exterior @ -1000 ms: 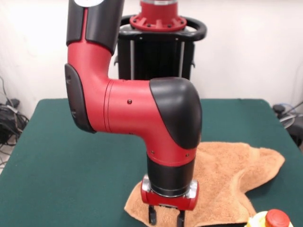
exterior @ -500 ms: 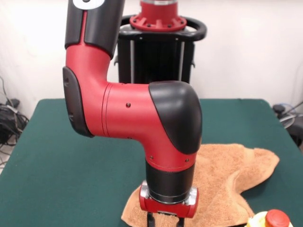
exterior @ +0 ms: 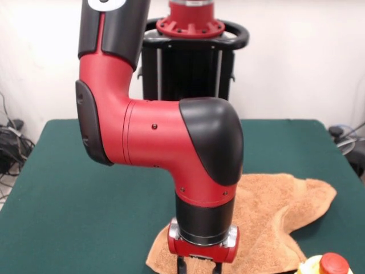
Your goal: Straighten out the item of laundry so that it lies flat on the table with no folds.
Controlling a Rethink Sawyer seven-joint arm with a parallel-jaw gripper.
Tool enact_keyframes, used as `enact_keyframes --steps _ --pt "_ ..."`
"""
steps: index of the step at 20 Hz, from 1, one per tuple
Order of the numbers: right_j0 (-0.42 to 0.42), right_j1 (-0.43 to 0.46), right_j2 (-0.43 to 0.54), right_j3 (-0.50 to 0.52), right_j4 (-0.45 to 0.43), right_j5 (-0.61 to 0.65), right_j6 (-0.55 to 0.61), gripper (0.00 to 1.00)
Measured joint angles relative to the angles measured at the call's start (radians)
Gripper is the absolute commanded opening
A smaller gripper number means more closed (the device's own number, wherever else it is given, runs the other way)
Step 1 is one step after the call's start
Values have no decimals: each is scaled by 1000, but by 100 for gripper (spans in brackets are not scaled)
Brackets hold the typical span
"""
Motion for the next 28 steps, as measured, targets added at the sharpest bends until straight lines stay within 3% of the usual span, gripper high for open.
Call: enact_keyframes --steps 13,14,28 --pt "0 -22 -17 35 0 -71 0 100" --pt "-1 -31 -30 38 0 -98 0 0" --pt "-1 -53 -31 38 -3 -125 0 0"
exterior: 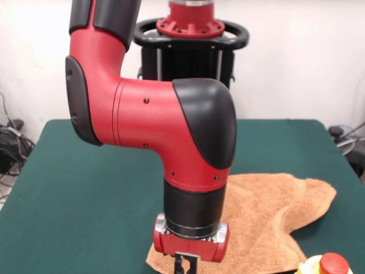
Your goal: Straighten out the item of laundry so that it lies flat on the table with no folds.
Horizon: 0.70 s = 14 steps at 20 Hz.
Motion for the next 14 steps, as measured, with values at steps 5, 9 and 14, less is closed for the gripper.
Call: enact_keyframes --steps 5,9,14 --pt "0 -7 0 0 -2 0 0 0" --pt "1 -14 -1 0 -3 0 0 100" --pt "1 -14 -1 2 -3 0 0 100"
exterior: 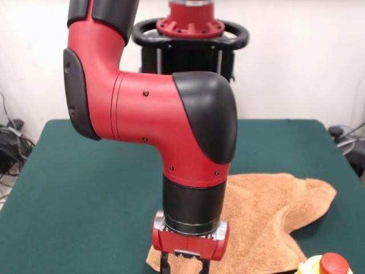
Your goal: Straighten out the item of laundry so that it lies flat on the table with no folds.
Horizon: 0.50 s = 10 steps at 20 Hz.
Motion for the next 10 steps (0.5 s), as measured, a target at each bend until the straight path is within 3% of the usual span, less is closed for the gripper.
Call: enact_keyframes --steps 10 --pt "0 -16 -1 29 0 0 0 100"
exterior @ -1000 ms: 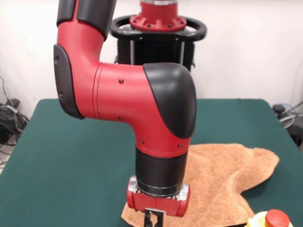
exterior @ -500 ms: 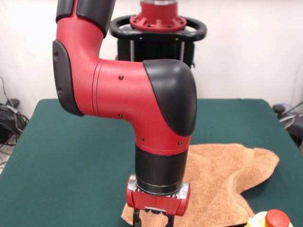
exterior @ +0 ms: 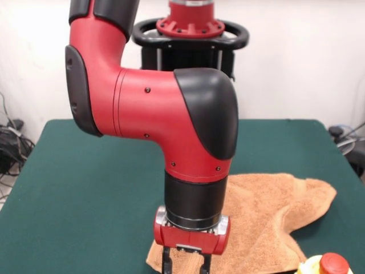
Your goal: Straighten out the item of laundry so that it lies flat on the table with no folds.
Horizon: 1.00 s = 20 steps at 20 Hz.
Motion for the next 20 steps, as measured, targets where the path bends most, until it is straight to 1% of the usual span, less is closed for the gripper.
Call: enact_keyframes --steps 7,11,14,15,17,18,20 --pt "3 -15 -9 20 0 -18 0 100" --pt "14 -50 -30 66 0 -31 0 100" --pt "18 -92 -33 111 3 -31 0 100" --pt "19 -126 -34 143 9 -30 0 100" --pt "20 -144 -34 157 13 -27 0 100" --pt "23 -174 -35 179 21 -18 0 100" --pt "27 -201 -37 194 28 -5 0 100"
